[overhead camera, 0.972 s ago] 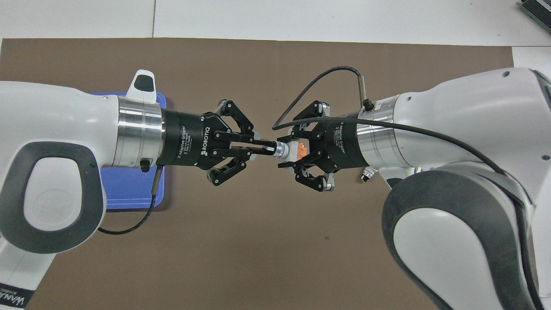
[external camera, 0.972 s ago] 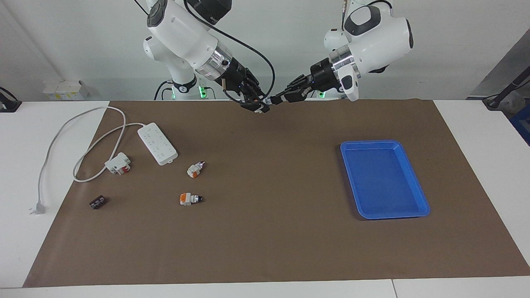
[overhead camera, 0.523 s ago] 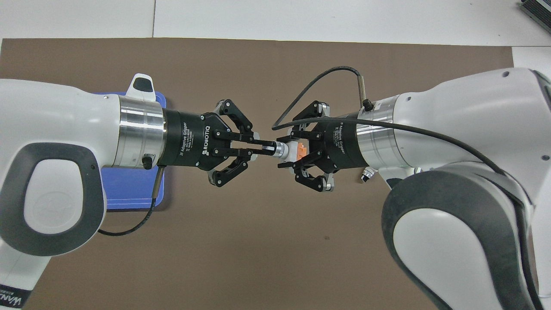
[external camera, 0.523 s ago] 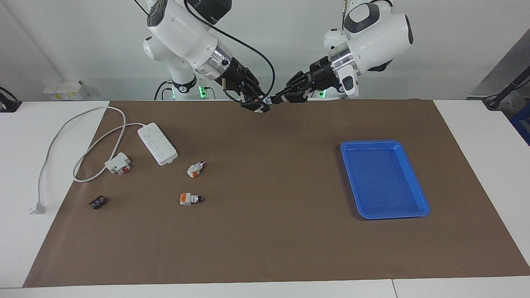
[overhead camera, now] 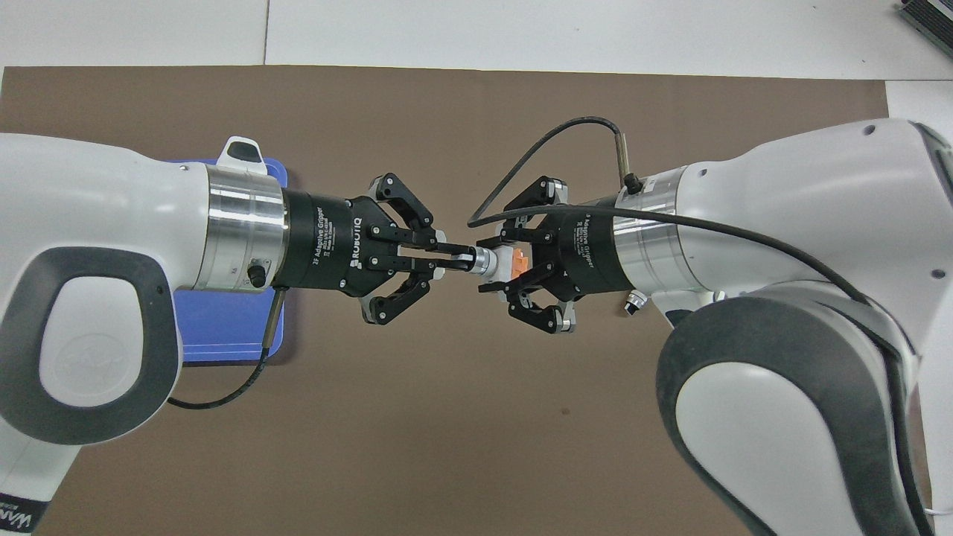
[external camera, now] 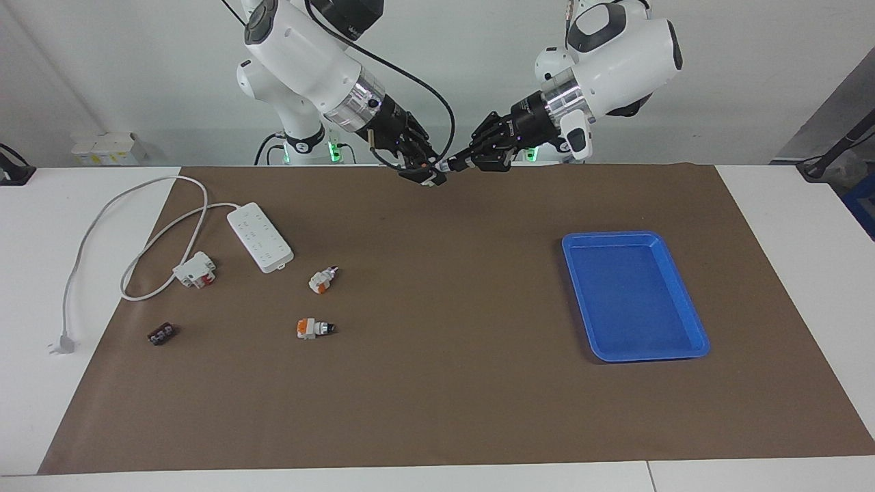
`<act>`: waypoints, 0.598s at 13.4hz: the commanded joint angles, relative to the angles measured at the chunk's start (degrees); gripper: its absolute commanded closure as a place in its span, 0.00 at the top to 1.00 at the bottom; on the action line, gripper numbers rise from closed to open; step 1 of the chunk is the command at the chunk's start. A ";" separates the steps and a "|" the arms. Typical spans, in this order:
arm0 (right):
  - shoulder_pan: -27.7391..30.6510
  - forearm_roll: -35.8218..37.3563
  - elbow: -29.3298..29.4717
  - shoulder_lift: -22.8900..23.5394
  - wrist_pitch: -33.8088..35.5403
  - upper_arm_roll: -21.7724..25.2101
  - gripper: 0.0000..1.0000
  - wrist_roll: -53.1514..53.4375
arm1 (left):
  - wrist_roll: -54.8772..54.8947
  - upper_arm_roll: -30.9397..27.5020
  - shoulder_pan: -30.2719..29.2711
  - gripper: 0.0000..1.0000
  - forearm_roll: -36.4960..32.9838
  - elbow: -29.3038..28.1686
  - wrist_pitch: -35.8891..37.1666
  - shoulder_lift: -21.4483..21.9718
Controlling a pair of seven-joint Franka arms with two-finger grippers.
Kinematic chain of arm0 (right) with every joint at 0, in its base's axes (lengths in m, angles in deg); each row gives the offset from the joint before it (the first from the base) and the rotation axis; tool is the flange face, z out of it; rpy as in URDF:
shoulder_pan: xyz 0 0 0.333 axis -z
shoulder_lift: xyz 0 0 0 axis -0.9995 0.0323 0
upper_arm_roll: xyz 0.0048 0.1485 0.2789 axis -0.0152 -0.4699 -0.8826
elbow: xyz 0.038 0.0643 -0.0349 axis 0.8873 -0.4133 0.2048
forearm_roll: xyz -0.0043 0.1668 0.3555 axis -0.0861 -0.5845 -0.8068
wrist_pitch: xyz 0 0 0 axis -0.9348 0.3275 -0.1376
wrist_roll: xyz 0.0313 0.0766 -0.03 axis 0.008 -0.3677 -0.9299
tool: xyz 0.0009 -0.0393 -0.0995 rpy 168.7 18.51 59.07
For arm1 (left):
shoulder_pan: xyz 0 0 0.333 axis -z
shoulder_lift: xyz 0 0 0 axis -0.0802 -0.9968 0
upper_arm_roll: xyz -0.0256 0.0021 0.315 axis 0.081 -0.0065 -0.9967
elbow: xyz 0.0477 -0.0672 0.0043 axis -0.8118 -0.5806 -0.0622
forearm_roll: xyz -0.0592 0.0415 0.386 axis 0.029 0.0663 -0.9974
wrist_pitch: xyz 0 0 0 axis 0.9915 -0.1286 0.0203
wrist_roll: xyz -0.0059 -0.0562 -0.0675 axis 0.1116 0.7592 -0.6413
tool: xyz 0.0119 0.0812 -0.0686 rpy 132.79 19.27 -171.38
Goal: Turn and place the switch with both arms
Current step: 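Close the left gripper on the switch end held by the right gripper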
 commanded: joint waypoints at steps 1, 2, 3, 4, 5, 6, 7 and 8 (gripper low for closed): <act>0.11 -0.45 -1.22 0.62 -1.07 -0.04 0.00 0.81 | -3.02 -0.39 0.35 0.00 -1.11 1.32 2.35 1.17; 0.11 -0.45 -1.22 0.62 -0.98 -0.04 0.00 0.81 | -3.02 -0.39 0.35 0.00 -1.46 1.32 2.53 1.17; 0.11 -0.45 -1.22 0.62 -0.98 -0.04 0.00 0.81 | -3.02 -0.39 0.26 0.00 -1.99 1.32 2.79 1.17; 0.11 -0.45 -1.22 0.62 -0.98 -0.04 0.00 0.81 | -3.02 -0.39 0.26 0.00 -2.34 1.23 2.88 1.26; 0.11 -0.45 -1.22 0.54 -0.46 -0.04 0.33 0.81 | -3.02 -0.39 0.26 0.00 -2.87 1.23 2.97 1.26; 0.11 0.16 -1.13 0.53 0.50 -0.04 0.78 0.02 | -3.02 -0.39 0.35 0.00 -3.65 1.32 4.01 1.26; 0.20 1.90 -1.13 0.45 1.64 -0.04 1.00 -1.29 | -2.94 -0.39 0.26 0.00 -4.27 1.32 4.37 1.26; 0.29 2.79 -1.13 -0.16 2.61 -0.04 1.00 -2.78 | -2.94 -0.39 0.26 0.00 -4.36 1.15 4.46 1.34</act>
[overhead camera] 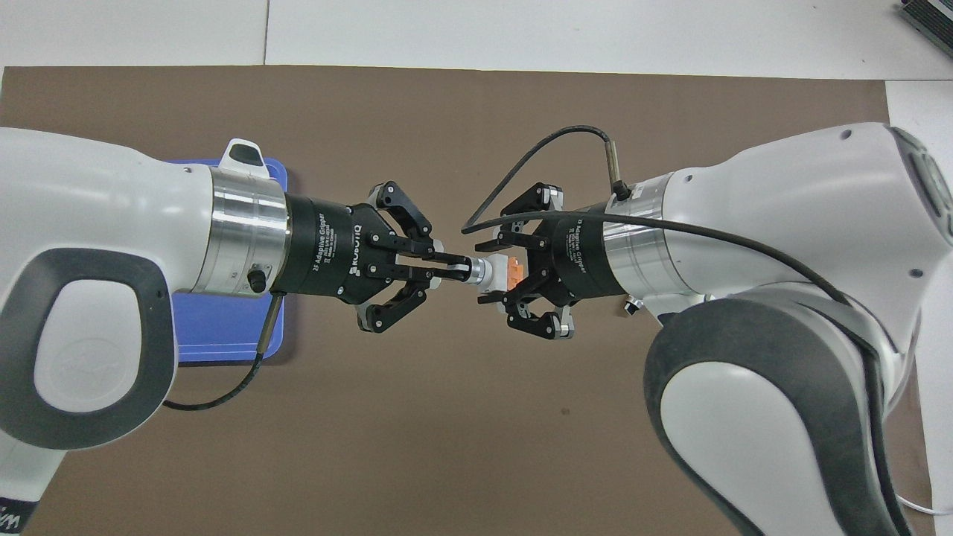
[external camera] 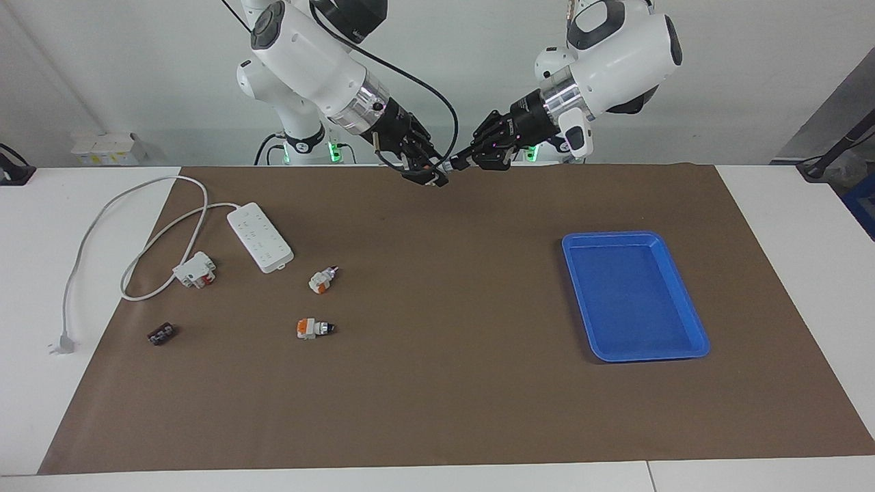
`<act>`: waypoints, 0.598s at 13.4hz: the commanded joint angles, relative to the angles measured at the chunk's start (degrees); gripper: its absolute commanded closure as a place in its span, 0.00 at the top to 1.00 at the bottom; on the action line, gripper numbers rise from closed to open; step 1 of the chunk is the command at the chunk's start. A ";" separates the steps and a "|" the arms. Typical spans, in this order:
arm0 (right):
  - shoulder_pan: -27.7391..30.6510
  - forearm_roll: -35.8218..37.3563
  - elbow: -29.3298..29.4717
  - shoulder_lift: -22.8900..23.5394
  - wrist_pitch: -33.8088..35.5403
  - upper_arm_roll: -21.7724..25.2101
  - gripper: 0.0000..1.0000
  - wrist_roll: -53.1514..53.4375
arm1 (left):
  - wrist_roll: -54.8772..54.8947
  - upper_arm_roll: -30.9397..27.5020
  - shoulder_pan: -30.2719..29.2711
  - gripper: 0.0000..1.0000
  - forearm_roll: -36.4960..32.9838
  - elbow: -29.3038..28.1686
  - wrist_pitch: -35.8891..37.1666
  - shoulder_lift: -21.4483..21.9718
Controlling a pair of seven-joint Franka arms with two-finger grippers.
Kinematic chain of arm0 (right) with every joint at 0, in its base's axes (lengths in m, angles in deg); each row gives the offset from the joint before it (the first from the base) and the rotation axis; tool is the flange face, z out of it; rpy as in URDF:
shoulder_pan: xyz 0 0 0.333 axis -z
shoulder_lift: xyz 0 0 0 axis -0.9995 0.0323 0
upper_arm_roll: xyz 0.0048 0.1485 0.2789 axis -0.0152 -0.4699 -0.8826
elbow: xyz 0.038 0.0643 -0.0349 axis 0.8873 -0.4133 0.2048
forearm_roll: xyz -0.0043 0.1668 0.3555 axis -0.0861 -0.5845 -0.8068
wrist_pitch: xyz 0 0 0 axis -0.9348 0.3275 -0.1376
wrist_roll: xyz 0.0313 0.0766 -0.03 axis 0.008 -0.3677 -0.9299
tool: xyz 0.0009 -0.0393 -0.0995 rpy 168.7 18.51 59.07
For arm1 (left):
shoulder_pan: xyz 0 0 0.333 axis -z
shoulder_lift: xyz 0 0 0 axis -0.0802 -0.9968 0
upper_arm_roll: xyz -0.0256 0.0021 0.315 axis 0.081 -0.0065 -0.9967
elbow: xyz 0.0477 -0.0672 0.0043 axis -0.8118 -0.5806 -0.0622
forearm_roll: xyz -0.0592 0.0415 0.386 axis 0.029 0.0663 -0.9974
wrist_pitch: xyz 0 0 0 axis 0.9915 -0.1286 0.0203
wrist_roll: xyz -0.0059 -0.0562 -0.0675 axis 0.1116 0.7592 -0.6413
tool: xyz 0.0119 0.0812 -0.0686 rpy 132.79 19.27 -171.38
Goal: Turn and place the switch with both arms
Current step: 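Open the right gripper and withdraw it while the left gripper holds the switch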
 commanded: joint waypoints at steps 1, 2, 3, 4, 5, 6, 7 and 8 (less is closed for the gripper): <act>0.92 1.92 -0.49 -0.81 3.46 0.23 1.00 -4.27 | -1.84 -0.40 0.17 0.00 -1.65 0.25 1.77 1.15; 1.62 2.19 -0.49 -1.42 5.74 0.49 1.00 -7.17 | -1.76 -0.40 0.17 0.00 -1.73 0.25 1.77 1.15; 3.11 3.32 -0.49 -2.21 7.94 0.50 1.00 -10.41 | -1.49 -0.40 0.17 0.00 -2.87 0.25 1.77 1.15; 4.26 4.81 -0.49 -2.83 10.40 0.50 1.00 -13.49 | -1.32 -0.40 0.17 0.00 -4.18 0.25 1.86 1.15; 5.31 6.48 -0.49 -3.44 11.90 0.50 1.00 -16.65 | -0.97 -0.49 0.17 0.00 -4.46 0.08 1.77 1.24; 5.84 8.41 -0.41 -3.71 12.79 0.58 1.00 -19.38 | -0.70 -0.66 0.08 0.00 -4.55 -0.01 1.77 1.24; 6.11 11.47 -0.41 -3.89 12.97 0.58 1.00 -22.46 | -0.35 -0.84 0.08 0.00 -5.68 -0.01 1.77 1.24; 6.11 15.42 -0.23 -3.97 13.06 0.50 1.00 -25.62 | 2.61 -0.75 0.08 0.00 -9.52 -0.01 1.59 1.24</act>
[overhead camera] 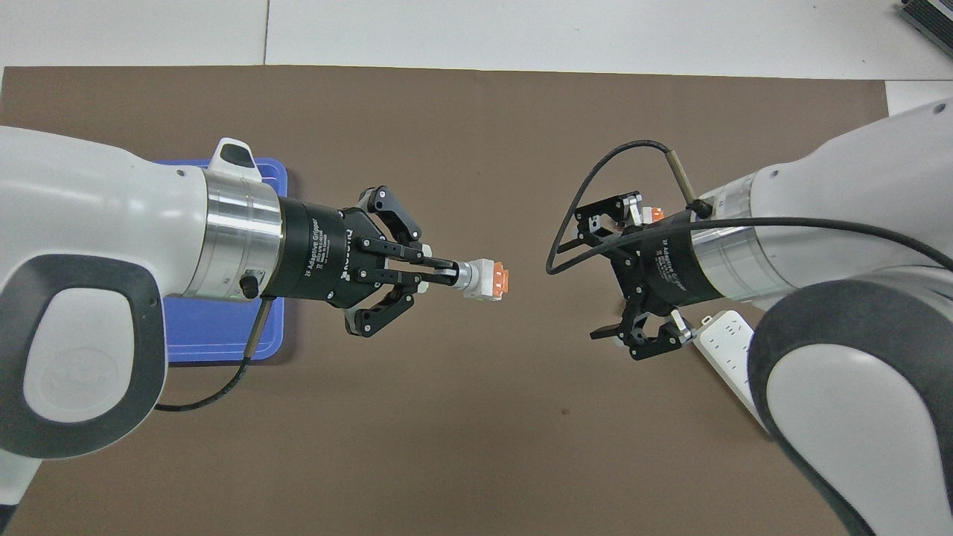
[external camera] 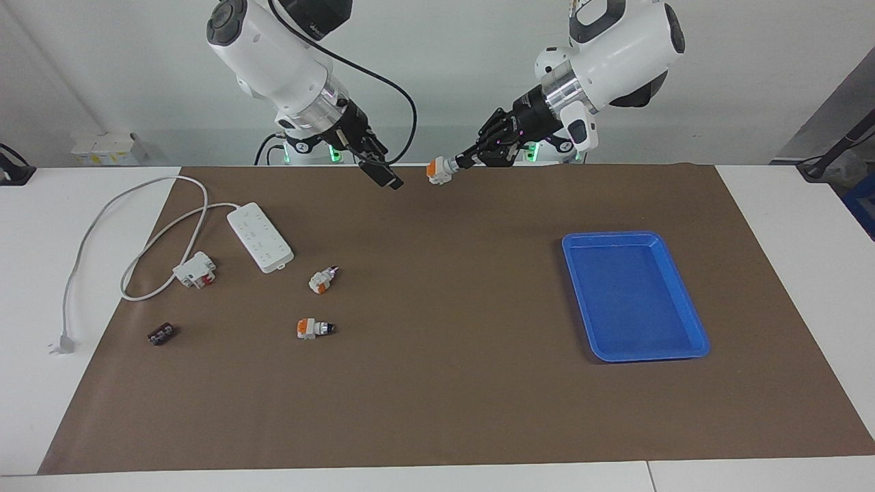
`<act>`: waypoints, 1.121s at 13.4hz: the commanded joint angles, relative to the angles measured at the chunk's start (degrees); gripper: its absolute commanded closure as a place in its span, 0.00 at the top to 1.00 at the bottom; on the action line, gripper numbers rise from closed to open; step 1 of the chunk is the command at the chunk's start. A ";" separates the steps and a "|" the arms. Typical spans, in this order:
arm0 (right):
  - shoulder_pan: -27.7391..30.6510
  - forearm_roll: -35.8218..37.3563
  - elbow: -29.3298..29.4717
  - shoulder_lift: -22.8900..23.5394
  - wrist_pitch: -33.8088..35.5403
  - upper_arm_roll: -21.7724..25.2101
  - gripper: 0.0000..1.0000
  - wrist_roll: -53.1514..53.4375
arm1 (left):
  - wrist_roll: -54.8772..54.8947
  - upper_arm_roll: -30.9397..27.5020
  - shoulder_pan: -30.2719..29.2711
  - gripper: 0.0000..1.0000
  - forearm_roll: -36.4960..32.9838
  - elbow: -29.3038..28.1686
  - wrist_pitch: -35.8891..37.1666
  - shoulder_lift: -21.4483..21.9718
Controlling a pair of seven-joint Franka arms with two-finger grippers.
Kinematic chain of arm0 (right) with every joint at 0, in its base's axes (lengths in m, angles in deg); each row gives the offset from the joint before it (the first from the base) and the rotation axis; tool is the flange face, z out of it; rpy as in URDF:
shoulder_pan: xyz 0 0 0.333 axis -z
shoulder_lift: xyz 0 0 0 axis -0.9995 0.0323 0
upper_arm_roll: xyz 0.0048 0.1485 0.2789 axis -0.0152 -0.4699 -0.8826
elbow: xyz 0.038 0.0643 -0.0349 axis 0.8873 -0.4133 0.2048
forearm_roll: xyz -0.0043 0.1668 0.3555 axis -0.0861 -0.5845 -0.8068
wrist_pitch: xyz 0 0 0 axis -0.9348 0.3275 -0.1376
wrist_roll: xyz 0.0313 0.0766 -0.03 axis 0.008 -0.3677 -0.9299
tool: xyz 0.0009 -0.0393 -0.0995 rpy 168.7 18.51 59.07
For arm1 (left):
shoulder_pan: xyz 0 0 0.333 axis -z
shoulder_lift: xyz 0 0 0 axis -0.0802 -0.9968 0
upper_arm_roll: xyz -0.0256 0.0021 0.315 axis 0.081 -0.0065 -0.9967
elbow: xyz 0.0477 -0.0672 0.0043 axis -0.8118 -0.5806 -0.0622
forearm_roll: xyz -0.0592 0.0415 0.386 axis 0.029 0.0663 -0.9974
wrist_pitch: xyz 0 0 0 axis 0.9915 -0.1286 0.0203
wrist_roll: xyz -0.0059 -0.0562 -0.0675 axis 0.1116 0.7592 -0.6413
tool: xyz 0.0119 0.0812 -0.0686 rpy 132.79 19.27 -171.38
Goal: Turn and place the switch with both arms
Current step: 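Open the right gripper and withdraw it while the left gripper holds the switch, then lower the switch into the blue tray with the left gripper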
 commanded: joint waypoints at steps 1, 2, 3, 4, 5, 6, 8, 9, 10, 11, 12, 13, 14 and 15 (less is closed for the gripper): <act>0.18 8.39 -0.26 -0.87 0.55 -0.32 1.00 -8.06 | 4.55 -0.44 0.17 0.00 -6.73 -1.21 0.62 1.10; 0.18 11.12 -0.09 -0.87 0.55 -0.32 1.00 -11.83 | 7.01 -0.52 0.09 0.00 -8.23 -2.70 0.88 1.71; 0.36 13.50 -0.09 -0.87 0.55 -0.06 1.00 -16.74 | 9.90 -0.61 -0.35 0.00 -10.08 -4.02 1.14 2.41; 0.45 15.44 0.00 -1.14 0.55 0.20 1.00 -21.84 | 12.98 -0.61 -1.57 0.00 -12.62 -5.16 1.15 2.94; 1.93 17.28 0.00 -1.49 0.47 0.12 1.00 -27.90 | 17.45 -0.61 -2.63 0.00 -15.25 -6.30 2.28 3.65; 3.25 18.69 0.00 -1.58 0.47 0.12 1.00 -34.57 | 25.15 -0.61 -3.51 0.00 -18.15 -6.84 3.59 4.00; 7.02 20.72 -0.09 -2.45 1.08 0.12 1.00 -48.11 | 32.58 -0.61 -8.50 0.00 -19.41 -8.68 4.48 4.97; 8.78 21.60 -0.09 -2.54 2.39 0.20 1.00 -52.87 | 37.57 -0.61 -10.53 0.00 -20.37 -10.34 4.48 5.67; 10.45 23.26 -0.09 -2.98 4.31 0.20 1.00 -56.66 | 43.53 -0.61 -12.12 0.00 -23.34 -12.45 4.40 6.80; 11.77 24.76 -0.52 -3.42 6.68 0.12 1.00 -59.57 | 48.21 -0.61 -12.83 0.00 -25.98 -14.56 3.96 7.77; 13.26 25.38 -0.53 -3.68 8.79 0.12 1.00 -61.86 | 52.60 -0.61 -14.75 0.00 -27.74 -15.62 3.87 8.04; 14.06 26.08 -0.26 -3.69 10.21 0.12 1.00 -63.45 | 56.13 -0.61 -16.34 0.00 -28.20 -16.59 3.61 7.96; 14.07 27.48 0.43 -3.69 10.40 0.12 1.00 -65.29 | 59.30 -0.61 -16.96 0.00 -30.46 -17.64 2.74 7.87; 14.07 28.63 1.75 -3.51 10.49 0.03 1.00 -67.14 | 61.07 -0.61 -17.58 0.00 -34.92 -18.61 0.73 7.35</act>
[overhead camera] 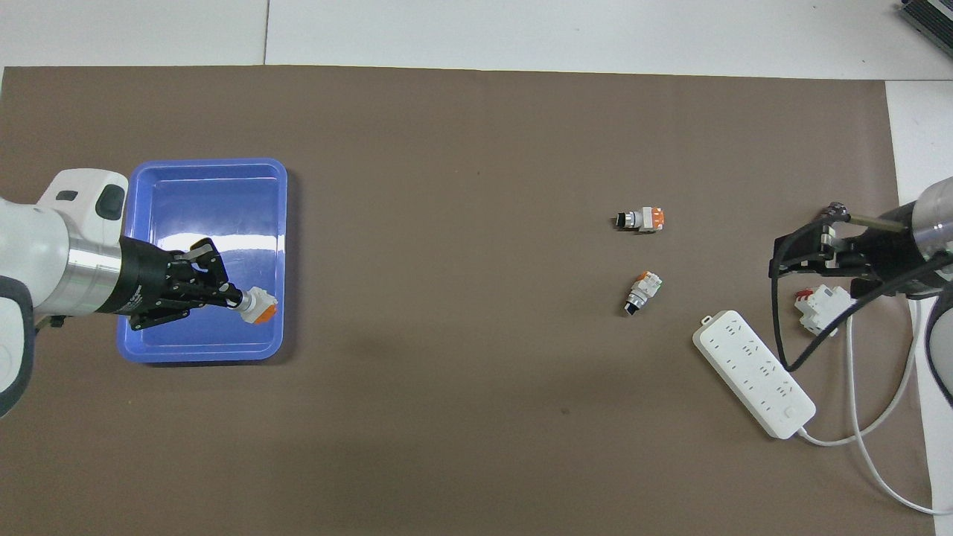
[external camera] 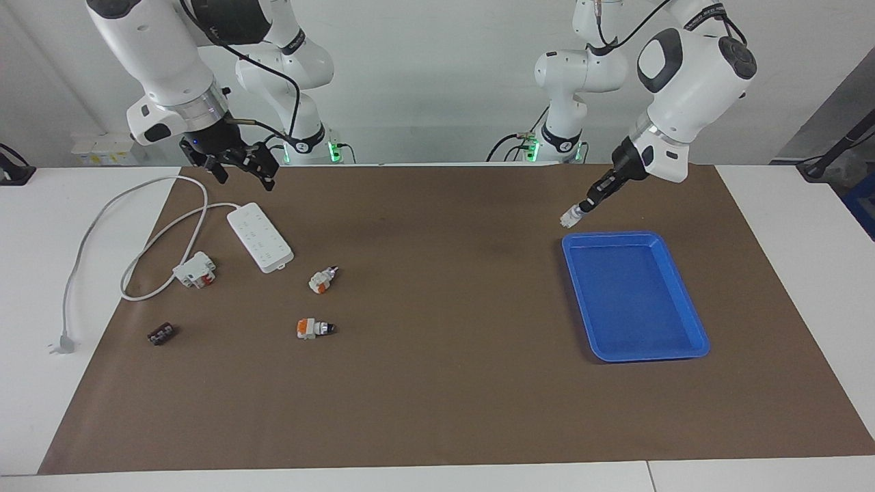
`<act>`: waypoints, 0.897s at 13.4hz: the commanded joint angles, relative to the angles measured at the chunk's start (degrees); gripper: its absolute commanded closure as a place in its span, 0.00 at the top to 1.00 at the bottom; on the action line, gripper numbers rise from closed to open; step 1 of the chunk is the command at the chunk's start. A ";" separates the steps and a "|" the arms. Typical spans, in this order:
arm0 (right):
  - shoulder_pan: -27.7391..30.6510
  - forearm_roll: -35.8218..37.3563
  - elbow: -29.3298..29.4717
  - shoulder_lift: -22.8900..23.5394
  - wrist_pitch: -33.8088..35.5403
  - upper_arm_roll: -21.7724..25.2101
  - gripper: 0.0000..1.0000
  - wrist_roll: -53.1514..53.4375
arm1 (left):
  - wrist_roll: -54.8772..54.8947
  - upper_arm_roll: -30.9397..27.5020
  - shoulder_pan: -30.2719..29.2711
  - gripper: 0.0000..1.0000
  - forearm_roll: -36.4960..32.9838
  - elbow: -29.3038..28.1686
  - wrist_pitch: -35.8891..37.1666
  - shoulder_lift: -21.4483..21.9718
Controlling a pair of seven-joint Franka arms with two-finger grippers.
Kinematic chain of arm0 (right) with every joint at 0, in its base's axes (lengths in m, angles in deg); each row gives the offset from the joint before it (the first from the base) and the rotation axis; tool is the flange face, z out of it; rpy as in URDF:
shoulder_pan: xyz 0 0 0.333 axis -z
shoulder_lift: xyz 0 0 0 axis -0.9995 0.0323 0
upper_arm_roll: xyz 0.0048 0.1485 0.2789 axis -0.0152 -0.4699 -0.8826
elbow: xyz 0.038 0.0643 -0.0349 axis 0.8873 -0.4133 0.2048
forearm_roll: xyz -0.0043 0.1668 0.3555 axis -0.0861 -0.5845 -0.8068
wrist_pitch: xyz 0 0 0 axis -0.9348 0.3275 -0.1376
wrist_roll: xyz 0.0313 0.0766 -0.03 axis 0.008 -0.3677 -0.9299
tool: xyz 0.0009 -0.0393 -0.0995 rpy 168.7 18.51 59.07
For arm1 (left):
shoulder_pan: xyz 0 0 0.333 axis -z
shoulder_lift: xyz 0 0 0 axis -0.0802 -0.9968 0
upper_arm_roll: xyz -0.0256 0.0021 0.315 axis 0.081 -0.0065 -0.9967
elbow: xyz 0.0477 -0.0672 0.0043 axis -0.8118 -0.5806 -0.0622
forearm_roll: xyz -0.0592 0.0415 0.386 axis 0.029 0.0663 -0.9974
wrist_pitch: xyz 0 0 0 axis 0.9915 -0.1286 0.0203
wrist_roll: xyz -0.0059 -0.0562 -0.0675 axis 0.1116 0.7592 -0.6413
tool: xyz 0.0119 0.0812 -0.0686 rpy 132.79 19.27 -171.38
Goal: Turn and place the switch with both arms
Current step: 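Lower the switch into the blue tray with the left gripper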
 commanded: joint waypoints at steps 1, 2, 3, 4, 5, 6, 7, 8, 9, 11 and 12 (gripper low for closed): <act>0.40 2.47 2.95 0.01 1.14 -0.81 1.00 -4.02 | 4.51 0.64 -1.66 0.00 -7.50 -4.05 -5.63 0.80; 0.40 2.38 3.23 0.10 1.14 -0.81 1.00 -4.11 | 4.95 0.64 -2.45 0.00 -8.13 -4.57 -8.61 -0.86; 0.32 2.38 3.23 0.10 1.14 -0.81 1.00 -3.85 | 5.83 0.64 -3.50 0.00 -8.31 -4.67 -11.34 -2.18; 0.31 2.38 3.23 0.10 0.96 -0.89 1.00 -3.67 | 6.88 0.64 -3.68 0.00 -9.53 -4.58 -13.63 -3.67; 0.31 2.38 3.23 0.10 0.52 -0.90 1.00 -3.67 | 7.93 0.64 -3.86 0.00 -11.64 -4.67 -15.91 -4.73; 0.31 2.38 3.23 0.10 0.69 -0.90 1.00 -3.67 | 9.34 0.64 -4.04 0.00 -12.44 -5.36 -17.85 -5.61; 0.31 2.38 3.15 0.02 1.13 -0.90 1.00 -3.67 | 10.74 0.64 -4.04 0.00 -12.53 -6.41 -19.70 -5.88; 0.31 2.38 2.80 -0.24 1.13 -0.90 1.00 -3.67 | 13.11 0.64 -4.04 0.00 -12.54 -8.43 -21.81 -5.88; 0.31 2.38 2.62 -0.33 1.14 -0.90 1.00 -3.58 | 15.48 0.64 -3.95 0.00 -12.54 -10.19 -23.74 -5.88; 1.88 2.38 2.88 -0.33 1.22 -1.59 1.00 -3.67 | 20.93 0.72 -3.77 0.00 -12.54 -12.48 -25.34 -5.45; 4.59 2.30 2.88 -0.33 1.22 -4.03 1.00 -3.85 | 23.48 0.73 -3.69 0.00 -12.54 -13.88 -25.43 -5.01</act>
